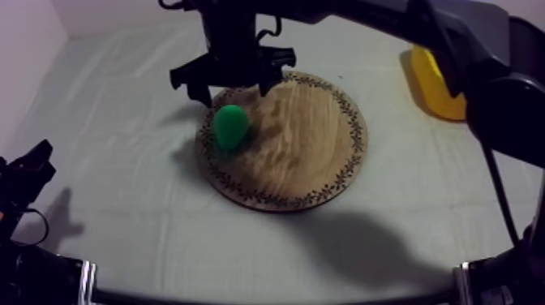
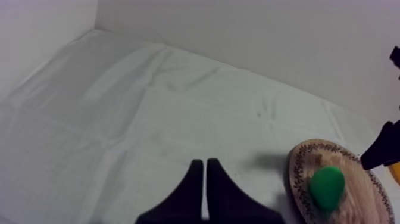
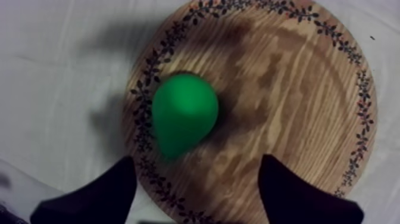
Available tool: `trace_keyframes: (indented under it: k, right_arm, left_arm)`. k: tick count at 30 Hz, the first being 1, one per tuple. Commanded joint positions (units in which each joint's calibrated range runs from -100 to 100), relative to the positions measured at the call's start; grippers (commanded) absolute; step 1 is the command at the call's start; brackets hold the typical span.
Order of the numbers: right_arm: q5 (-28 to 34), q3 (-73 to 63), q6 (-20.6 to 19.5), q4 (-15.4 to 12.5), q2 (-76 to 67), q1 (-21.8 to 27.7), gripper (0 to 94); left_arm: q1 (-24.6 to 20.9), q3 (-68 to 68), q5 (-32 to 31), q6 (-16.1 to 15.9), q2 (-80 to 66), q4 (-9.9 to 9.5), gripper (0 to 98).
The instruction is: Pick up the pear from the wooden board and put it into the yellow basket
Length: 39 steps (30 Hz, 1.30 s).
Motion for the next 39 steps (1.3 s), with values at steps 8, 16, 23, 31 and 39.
trace_keyframes:
  k: [8,16,23,31,39]
  right_arm:
    - [-0.1,-3.01,0.59,-2.24,7.11,0.62,66.0]
    - [-0.44,-7.73,0.96,-3.19,12.92,0.8,68.6]
    - [-0.94,-11.97,1.31,-3.67,17.66,1.52,66.7]
    - [-1.52,-14.14,2.16,-4.17,20.06,1.99,43.9]
    - [-2.34,-11.6,2.69,-4.22,16.72,2.33,36.6]
  left_arm:
    - [0.01,0.0,-0.01,0.01,0.0,-0.02,0.1]
    - [0.01,0.0,-0.01,0.01,0.0,-0.02,0.1]
    - [0.01,0.0,-0.01,0.01,0.0,-0.02,0.1]
    - [0.01,0.0,-0.01,0.01,0.0,-0.02,0.1]
    - [0.01,0.0,-0.01,0.01,0.0,-0.02,0.1]
